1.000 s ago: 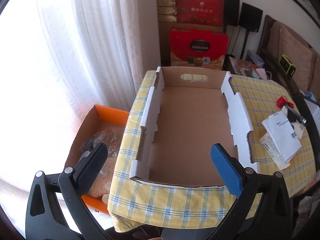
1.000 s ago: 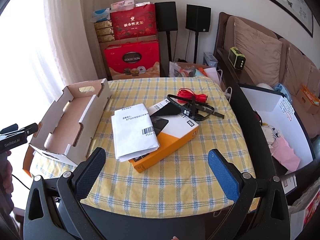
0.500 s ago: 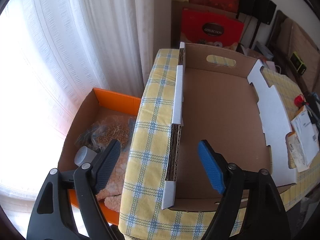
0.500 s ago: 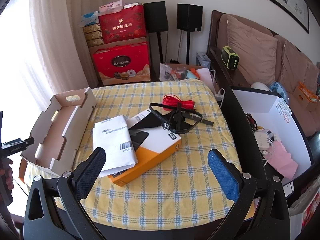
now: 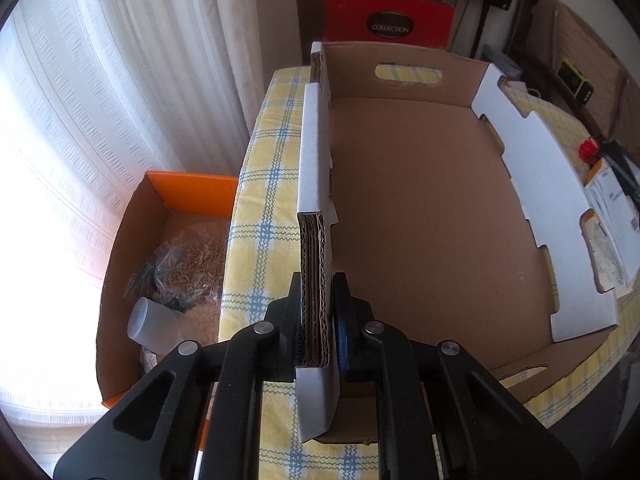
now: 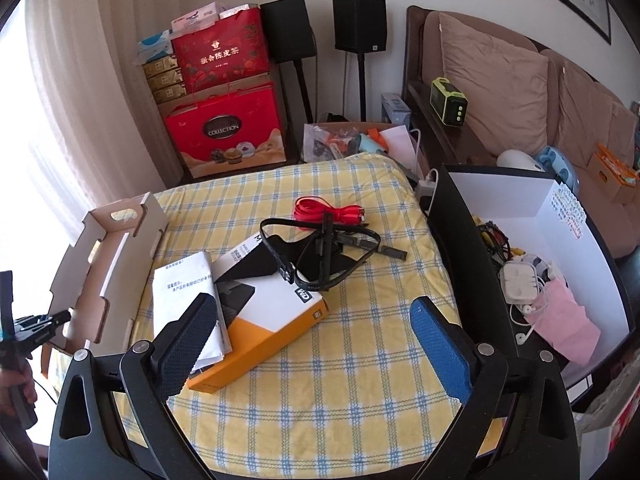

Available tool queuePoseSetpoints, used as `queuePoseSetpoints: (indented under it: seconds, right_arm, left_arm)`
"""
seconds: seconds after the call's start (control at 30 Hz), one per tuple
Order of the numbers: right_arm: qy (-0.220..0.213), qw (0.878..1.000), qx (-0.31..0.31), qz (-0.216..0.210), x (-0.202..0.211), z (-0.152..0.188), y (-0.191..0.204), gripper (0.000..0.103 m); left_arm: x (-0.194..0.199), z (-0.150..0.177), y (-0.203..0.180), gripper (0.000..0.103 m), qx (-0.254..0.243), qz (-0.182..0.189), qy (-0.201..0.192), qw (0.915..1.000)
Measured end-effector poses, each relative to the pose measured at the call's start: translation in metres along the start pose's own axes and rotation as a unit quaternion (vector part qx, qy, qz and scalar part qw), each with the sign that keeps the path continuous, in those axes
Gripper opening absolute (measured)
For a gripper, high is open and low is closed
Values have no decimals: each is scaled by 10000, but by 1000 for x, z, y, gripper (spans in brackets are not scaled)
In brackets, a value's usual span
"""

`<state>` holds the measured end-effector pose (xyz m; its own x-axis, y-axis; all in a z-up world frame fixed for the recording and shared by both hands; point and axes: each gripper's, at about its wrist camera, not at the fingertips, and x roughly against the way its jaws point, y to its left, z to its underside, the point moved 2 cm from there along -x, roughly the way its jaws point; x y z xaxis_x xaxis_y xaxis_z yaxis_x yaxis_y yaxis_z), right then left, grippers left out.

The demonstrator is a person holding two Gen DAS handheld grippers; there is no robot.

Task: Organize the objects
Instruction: 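Grasp the tray side wall with the left tool and hold it steady, then grasp the white booklet on the orange box with the right tool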

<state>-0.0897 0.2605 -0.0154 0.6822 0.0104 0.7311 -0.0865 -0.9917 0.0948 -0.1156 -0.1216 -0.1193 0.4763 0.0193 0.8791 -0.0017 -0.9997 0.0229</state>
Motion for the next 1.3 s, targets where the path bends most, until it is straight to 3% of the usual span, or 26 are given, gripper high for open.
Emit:
queuePoseSetpoints:
  seconds: [0.3, 0.6, 0.87, 1.2, 1.3]
  right_arm:
    - [33, 10000, 52, -44, -13, -24, -7, 83]
    - [341, 9994, -81, -74, -46, -54, -27, 70]
    - [527, 9969, 300, -504, -57, -42, 3, 58]
    - [700, 9885, 919, -975, -58, -13, 66, 55]
    - [894, 9867, 976, -946, -69, -2, 72, 43]
  left_arm:
    - [6, 3, -10, 10, -188, 323, -73, 9993]
    - [10, 12, -23, 10, -172, 419, -33, 9990]
    - [11, 14, -28, 11, -136, 431, -22, 9990]
    - [10, 15, -28, 11, -126, 453, -33, 9989]
    - [10, 15, -28, 11, -113, 486, -36, 9987]
